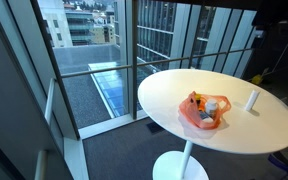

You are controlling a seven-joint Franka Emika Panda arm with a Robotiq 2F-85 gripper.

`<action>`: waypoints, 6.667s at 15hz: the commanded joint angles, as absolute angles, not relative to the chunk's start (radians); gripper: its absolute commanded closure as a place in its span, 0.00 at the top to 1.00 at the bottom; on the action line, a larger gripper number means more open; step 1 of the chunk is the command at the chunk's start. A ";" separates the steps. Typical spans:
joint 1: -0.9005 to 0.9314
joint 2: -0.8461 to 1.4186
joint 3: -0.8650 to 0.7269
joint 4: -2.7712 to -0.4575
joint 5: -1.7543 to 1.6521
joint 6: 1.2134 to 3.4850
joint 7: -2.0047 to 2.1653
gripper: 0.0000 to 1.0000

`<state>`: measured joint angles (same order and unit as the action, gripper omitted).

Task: Take the yellow bottle out of the plastic bag and put it on the table

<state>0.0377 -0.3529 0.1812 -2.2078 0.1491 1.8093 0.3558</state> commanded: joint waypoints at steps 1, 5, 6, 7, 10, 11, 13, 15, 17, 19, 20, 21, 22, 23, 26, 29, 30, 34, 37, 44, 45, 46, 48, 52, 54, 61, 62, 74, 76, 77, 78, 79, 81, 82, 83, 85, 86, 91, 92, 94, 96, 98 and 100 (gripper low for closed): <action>0.019 -0.243 0.171 -2.138 0.094 1.835 0.421 1.00; 0.007 -0.138 0.141 -2.099 0.054 1.874 0.457 1.00; 0.006 -0.114 0.131 -2.088 0.048 1.880 0.464 1.00; 0.006 -0.091 0.121 -2.075 0.042 1.886 0.472 1.00; 0.003 -0.018 0.089 -2.030 0.028 1.892 0.496 1.00; 0.004 -0.004 0.081 -2.018 0.021 1.889 0.509 1.00; 0.008 0.023 0.065 -1.994 0.014 1.879 0.527 1.00; 0.015 0.002 0.057 -2.035 0.031 1.897 0.493 1.00; 0.016 0.013 0.053 -2.031 0.031 1.898 0.493 1.00; 0.019 0.014 0.053 -2.032 0.031 1.898 0.493 1.00; 0.020 0.014 0.054 -2.032 0.031 1.898 0.493 1.00; 0.021 0.014 0.054 -2.032 0.031 1.898 0.493 1.00; 0.023 0.015 0.056 -2.036 0.013 1.898 0.515 1.00; 0.023 0.022 0.055 -2.039 0.003 1.916 0.529 1.00; 0.024 0.054 0.053 -2.046 -0.030 1.960 0.541 1.00; 0.025 0.102 0.043 -2.058 -0.070 2.046 0.539 1.00; 0.025 0.120 0.039 -2.060 -0.081 2.076 0.535 1.00; 0.029 0.199 0.018 -2.060 -0.097 2.194 0.501 1.00; 0.038 0.246 0.007 -2.062 -0.105 2.270 0.482 1.00; 0.055 0.323 -0.011 -2.062 -0.090 2.377 0.418 1.00; 0.056 0.332 -0.013 -2.057 -0.088 2.385 0.414 1.00; 0.058 0.340 -0.014 -2.052 -0.088 2.389 0.412 1.00; 0.063 0.355 -0.016 -2.041 -0.086 2.393 0.407 1.00; 0.077 0.389 -0.017 -2.010 -0.084 2.394 0.409 1.00; 0.086 0.404 -0.018 -1.992 -0.086 2.392 0.411 1.00; 0.105 0.461 -0.020 -1.919 -0.081 2.380 0.406 1.00; 0.105 0.471 -0.020 -1.909 -0.078 2.378 0.404 1.00; 0.118 0.519 -0.028 -1.847 -0.077 2.354 0.414 0.45; 0.125 0.511 -0.032 -1.849 -0.081 2.347 0.422 0.38; 0.130 0.506 -0.034 -1.850 -0.084 2.344 0.426 0.33; 0.133 0.503 -0.036 -1.847 -0.085 2.340 0.430 0.25; 0.136 0.500 -0.037 -1.846 -0.085 2.335 0.430 0.16; 0.139 0.499 -0.041 -1.841 -0.086 2.324 0.433 0.17; 0.140 0.499 -0.042 -1.840 -0.087 2.322 0.434 0.43; 0.140 0.499 -0.043 -1.839 -0.086 2.318 0.432 0.42; 0.141 0.499 -0.045 -1.839 -0.086 2.313 0.431 0.51; 0.141 0.498 -0.045 -1.839 -0.086 2.312 0.431 0.59; 0.137 0.491 -0.037 -1.852 -0.077 2.296 0.417 0.99; 0.137 0.490 -0.035 -1.853 -0.074 2.288 0.416 1.00; 0.138 0.489 -0.035 -1.854 -0.074 2.269 0.418 1.00; 0.138 0.488 -0.034 -1.856 -0.073 2.251 0.419 1.00; 0.136 0.488 -0.033 -1.856 -0.069 2.230 0.418 1.00; 0.136 0.490 -0.033 -1.854 -0.071 2.220 0.418 0.92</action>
